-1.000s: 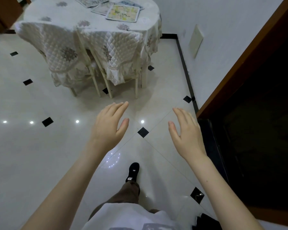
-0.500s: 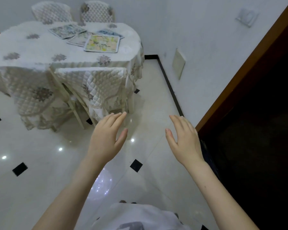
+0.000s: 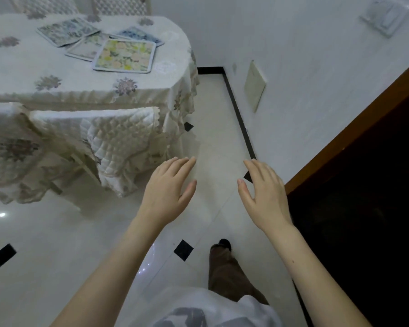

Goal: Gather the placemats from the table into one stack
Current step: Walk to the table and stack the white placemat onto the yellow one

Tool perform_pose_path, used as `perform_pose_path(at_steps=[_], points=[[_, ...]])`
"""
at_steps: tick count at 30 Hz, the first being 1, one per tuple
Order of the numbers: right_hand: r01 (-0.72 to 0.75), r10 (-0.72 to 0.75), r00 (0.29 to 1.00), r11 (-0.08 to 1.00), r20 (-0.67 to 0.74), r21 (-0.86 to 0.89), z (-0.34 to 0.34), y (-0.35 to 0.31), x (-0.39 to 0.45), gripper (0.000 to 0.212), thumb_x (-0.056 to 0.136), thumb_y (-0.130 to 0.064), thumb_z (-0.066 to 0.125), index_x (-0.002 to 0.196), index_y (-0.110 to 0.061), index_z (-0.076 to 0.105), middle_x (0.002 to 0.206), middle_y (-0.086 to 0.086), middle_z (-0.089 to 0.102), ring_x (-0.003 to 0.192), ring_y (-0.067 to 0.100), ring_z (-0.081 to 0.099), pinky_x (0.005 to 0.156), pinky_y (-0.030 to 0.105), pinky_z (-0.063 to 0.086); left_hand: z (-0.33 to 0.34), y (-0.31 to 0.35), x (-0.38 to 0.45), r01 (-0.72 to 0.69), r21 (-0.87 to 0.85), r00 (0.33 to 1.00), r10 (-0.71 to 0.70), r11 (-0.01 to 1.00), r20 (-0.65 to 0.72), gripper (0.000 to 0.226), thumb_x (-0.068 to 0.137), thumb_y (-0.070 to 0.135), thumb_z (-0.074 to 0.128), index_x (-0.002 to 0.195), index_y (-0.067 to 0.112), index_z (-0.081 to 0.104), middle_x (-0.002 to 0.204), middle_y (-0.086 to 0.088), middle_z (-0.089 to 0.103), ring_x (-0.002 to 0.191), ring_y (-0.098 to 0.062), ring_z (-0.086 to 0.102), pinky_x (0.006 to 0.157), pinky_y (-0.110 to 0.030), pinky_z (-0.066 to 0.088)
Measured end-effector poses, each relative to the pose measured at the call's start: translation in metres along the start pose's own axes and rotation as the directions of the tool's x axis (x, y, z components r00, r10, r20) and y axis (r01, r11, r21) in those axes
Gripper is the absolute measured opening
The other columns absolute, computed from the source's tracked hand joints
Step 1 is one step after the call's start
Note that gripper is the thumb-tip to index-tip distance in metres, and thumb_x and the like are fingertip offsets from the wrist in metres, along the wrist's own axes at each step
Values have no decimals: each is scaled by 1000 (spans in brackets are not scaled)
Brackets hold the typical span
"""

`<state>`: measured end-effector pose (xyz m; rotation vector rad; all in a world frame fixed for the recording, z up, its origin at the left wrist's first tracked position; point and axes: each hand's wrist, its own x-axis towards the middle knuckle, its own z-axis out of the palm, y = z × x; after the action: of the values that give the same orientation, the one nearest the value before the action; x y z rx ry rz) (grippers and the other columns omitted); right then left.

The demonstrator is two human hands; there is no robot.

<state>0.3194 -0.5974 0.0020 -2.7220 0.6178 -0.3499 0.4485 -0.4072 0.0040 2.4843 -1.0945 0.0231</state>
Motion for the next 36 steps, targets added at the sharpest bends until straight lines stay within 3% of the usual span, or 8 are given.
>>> perform_pose_path(at_steps=[7, 12, 16, 20, 24, 29, 36], points=[[91, -92, 995, 995, 31, 29, -16, 71, 125, 51, 96, -42, 37, 140, -16, 42, 142, 1, 48, 134, 18, 40, 107, 25, 21, 19, 28, 122, 117, 6, 992, -116, 993, -56, 52, 93, 37, 38, 140, 17, 45, 138, -2, 52, 133, -23, 41, 111, -38, 32], [186, -187, 982, 982, 10, 35, -28, 103, 207, 52, 94, -41, 36, 138, -14, 45, 139, 4, 51, 130, 19, 44, 107, 31, 32, 18, 36, 194, 147, 35, 986, -143, 989, -89, 55, 92, 39, 33, 139, 14, 46, 136, -5, 54, 129, -24, 45, 108, -41, 36], [228, -228, 974, 970, -7, 87, -23, 114, 259, 54, 94, -41, 34, 137, -11, 47, 136, 6, 54, 128, 21, 47, 107, 32, 34, 21, 30, 233, 177, 47, 980, -171, 983, -106, 53, 93, 38, 35, 139, 16, 46, 135, -2, 55, 129, -21, 45, 107, -35, 34], [247, -249, 969, 962, 0, 112, -1, 122, 304, 53, 94, -39, 36, 136, -9, 49, 133, 7, 57, 125, 21, 50, 105, 26, 31, 36, 10, 274, 203, 52, 977, -199, 978, -73, 51, 93, 36, 39, 140, 17, 45, 137, -1, 54, 130, -19, 43, 109, -36, 35], [250, -254, 967, 962, 24, 111, 26, 127, 358, 52, 94, -40, 36, 137, -11, 47, 134, 5, 56, 125, 20, 49, 106, 34, 39, 55, -19, 322, 211, 53, 977, -209, 976, -48, 52, 94, 38, 36, 141, 18, 43, 138, 0, 52, 132, -20, 42, 109, -40, 35], [243, -246, 969, 966, 25, 84, 47, 121, 446, 55, 94, -42, 34, 139, -13, 45, 136, 5, 54, 127, 19, 47, 107, 34, 37, 59, -63, 402, 180, 40, 983, -179, 983, -31, 53, 93, 40, 35, 141, 18, 43, 140, 0, 51, 132, -19, 41, 109, -40, 35], [259, -255, 966, 961, -50, 100, 46, 101, 573, 50, 95, -35, 41, 138, -10, 45, 136, 7, 54, 127, 22, 48, 107, 38, 40, 33, -115, 522, 109, 43, 988, -104, 993, -110, 51, 94, 37, 35, 137, 14, 47, 135, -4, 55, 126, -24, 47, 108, -40, 37]])
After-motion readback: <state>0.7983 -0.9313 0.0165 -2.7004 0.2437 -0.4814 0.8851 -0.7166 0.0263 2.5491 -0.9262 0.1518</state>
